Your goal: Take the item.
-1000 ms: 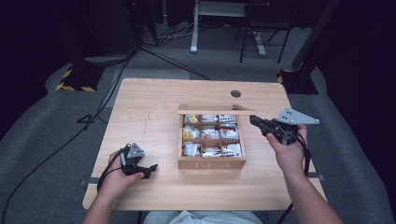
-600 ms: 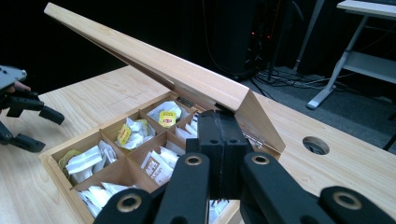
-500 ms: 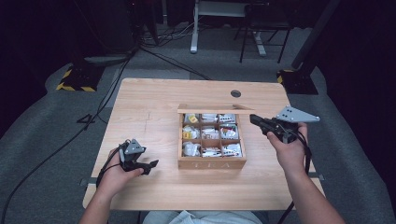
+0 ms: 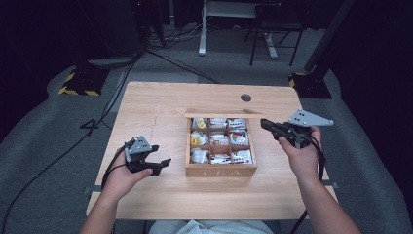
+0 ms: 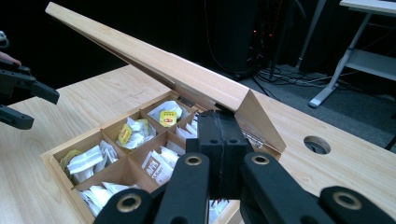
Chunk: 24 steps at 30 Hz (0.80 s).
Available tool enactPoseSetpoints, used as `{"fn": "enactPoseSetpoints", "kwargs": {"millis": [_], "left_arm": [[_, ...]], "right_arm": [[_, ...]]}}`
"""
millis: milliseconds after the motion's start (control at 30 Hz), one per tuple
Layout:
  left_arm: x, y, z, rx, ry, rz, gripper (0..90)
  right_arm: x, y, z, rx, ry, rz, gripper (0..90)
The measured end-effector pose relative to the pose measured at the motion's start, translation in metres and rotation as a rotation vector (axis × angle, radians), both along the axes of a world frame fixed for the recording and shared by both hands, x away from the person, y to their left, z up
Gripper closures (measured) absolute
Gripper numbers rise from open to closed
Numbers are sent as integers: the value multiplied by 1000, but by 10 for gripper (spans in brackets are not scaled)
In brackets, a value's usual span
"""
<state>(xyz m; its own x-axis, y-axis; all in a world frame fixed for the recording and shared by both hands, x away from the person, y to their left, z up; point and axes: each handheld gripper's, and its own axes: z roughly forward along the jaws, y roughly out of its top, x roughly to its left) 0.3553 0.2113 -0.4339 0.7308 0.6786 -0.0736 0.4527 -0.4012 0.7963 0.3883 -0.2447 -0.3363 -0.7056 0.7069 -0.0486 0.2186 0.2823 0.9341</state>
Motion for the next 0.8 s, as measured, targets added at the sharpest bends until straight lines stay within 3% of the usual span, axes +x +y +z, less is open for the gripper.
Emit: {"fn": "enactPoseSetpoints", "kwargs": {"millis": [500, 800], "left_arm": [[6, -39, 27, -20, -30, -101, 304], [11, -58, 29, -57, -25, -129, 315]], "right_arm": [[1, -1, 3, -1, 8, 3, 900], [1, -3, 3, 3, 16, 8, 900]]}}
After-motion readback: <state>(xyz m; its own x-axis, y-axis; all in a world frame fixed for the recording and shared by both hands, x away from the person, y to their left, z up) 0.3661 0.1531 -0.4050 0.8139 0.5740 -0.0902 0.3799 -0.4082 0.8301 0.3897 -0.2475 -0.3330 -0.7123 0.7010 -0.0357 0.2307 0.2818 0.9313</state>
